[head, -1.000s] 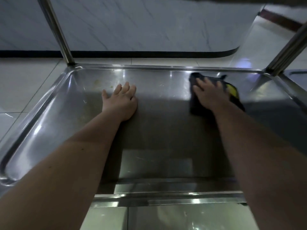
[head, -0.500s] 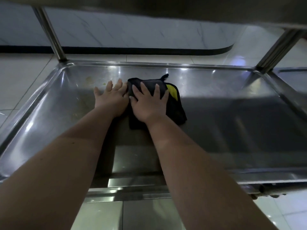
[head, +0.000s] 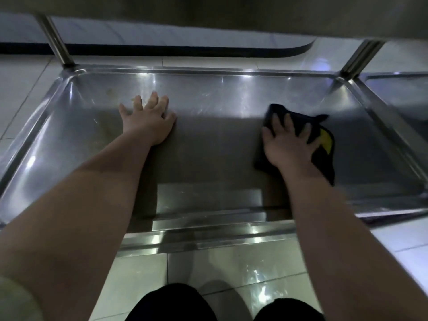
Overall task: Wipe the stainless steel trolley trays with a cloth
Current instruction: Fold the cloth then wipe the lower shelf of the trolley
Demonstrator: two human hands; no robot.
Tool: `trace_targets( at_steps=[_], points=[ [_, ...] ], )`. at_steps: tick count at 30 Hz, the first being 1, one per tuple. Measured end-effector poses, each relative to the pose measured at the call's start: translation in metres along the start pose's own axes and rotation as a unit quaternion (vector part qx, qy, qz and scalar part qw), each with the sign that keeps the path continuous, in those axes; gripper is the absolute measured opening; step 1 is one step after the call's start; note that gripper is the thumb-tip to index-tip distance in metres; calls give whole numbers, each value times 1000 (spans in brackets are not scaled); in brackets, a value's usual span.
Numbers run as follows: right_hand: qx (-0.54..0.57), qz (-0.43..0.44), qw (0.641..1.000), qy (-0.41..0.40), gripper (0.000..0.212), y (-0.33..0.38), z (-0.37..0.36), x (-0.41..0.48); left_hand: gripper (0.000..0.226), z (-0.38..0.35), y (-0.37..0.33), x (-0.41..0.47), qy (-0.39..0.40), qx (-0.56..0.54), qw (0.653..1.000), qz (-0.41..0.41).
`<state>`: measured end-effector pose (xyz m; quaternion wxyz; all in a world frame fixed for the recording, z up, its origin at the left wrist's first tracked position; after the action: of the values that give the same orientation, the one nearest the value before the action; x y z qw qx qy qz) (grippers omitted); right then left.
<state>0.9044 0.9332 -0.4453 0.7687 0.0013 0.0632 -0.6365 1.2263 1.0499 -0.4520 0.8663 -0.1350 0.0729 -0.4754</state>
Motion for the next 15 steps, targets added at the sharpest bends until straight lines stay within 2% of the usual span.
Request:
trace_targets(
  at_steps=[4, 6, 9, 12, 15],
  points=[
    [-10, 185, 981, -49, 58, 125, -4, -82, 58, 2, 0, -4, 2, -1, 1000, 0],
    [-16, 231, 971, -52, 58, 151, -7, -108, 50, 7, -2, -9, -12, -27, 999, -18],
    [-8, 231, 972, -42, 57, 147, -7, -109, 44, 13, -2, -29, -10, -80, 996, -30],
    [-10, 223, 974, -25, 57, 144, -8, -107, 49, 2, 3, -78, 25, -63, 998, -8],
    [-12, 242, 970, -25, 58, 142, -5, -111, 53, -5, 4, -123, 30, -34, 999, -21]
  ],
)
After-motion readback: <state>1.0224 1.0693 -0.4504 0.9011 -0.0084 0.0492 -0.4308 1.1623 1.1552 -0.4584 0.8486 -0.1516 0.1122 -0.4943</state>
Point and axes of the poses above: each hand's wrist, its own x-axis towards the middle knuckle, its own z-axis out of the back of the hand, y = z × x, the point moved 8 cm from there along x, towards the middle knuckle, and after that the axes turned 13 degrees about -x, right-handed, at the moved point
